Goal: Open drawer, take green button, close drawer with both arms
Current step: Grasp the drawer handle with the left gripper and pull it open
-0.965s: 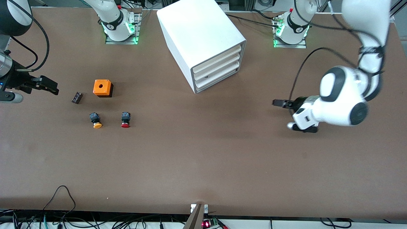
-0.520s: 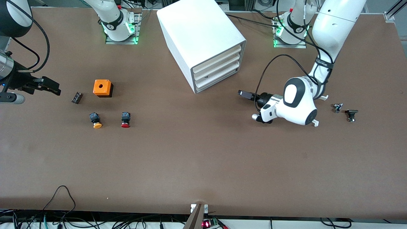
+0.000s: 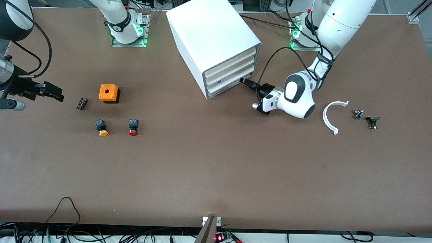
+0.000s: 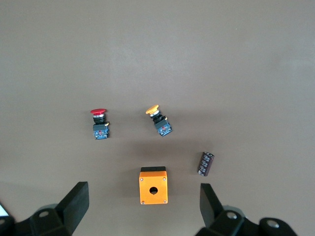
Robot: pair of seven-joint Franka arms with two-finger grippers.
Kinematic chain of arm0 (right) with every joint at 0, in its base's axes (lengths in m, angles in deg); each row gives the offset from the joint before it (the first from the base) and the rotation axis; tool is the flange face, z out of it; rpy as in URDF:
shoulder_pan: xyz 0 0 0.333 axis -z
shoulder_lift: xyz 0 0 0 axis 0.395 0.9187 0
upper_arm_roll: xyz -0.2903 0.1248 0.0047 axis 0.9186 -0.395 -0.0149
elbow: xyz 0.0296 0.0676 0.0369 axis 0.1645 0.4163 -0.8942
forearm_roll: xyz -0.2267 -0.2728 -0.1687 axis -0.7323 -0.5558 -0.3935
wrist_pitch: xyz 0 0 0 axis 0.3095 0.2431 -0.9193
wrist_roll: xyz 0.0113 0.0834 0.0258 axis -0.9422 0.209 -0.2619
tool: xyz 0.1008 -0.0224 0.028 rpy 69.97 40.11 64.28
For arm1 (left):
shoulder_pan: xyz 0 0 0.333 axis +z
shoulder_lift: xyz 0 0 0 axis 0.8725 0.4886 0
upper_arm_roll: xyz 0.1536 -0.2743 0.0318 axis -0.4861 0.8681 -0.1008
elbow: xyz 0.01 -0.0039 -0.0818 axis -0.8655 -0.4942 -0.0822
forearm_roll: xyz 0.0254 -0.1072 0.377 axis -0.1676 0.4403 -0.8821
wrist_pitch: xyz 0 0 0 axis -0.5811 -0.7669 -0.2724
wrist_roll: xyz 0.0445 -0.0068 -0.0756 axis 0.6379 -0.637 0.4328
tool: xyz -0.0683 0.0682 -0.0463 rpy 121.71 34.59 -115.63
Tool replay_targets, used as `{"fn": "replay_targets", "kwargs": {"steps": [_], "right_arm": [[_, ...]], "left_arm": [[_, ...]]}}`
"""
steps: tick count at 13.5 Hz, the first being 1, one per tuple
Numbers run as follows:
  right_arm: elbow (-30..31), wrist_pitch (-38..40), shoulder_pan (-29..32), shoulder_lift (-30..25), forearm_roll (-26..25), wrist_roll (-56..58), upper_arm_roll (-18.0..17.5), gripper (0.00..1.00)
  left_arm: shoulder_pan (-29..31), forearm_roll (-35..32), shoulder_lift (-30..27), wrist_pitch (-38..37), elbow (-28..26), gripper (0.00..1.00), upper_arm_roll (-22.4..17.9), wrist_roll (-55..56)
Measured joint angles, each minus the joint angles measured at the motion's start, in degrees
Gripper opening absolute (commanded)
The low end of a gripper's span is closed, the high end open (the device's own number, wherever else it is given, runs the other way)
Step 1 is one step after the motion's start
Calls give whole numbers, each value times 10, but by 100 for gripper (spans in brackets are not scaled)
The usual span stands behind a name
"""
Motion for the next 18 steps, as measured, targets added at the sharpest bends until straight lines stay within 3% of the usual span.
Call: {"fn": "replay_targets", "kwargs": {"steps": [1, 2, 3, 4, 5, 9, 13, 14, 18], "right_arm": [[0, 0, 0, 0, 0, 0, 0, 100], [0, 0, 0, 0, 0, 0, 0, 100], [0, 0, 0, 0, 0, 0, 0, 100], [0, 0, 0, 0, 0, 0, 0, 100], [0, 0, 0, 0, 0, 0, 0, 100], [1, 0, 0, 4, 5, 0, -1, 100], [1, -1, -2, 10, 11, 1, -18, 100], [1, -1, -2, 13, 15, 1, -24, 100], [1, -1, -10, 19, 19, 0, -34, 100]], "left_arm": [[-1, 0, 0, 7, -5, 78, 7, 0], [-1, 1, 0, 17, -9, 64, 14, 0], [-1, 2, 0, 31, -15, 41, 23, 0], [-2, 3, 0, 51, -22, 6, 35, 0], [-4, 6, 0, 71, -27, 0, 45, -1], [-2, 20, -12, 75, -28, 0, 52, -3], [29, 20, -32, 110, -10, 0, -16, -32], [38, 20, -35, 126, -6, 99, -26, -38], [47, 20, -39, 190, 3, 100, -34, -34]]}}
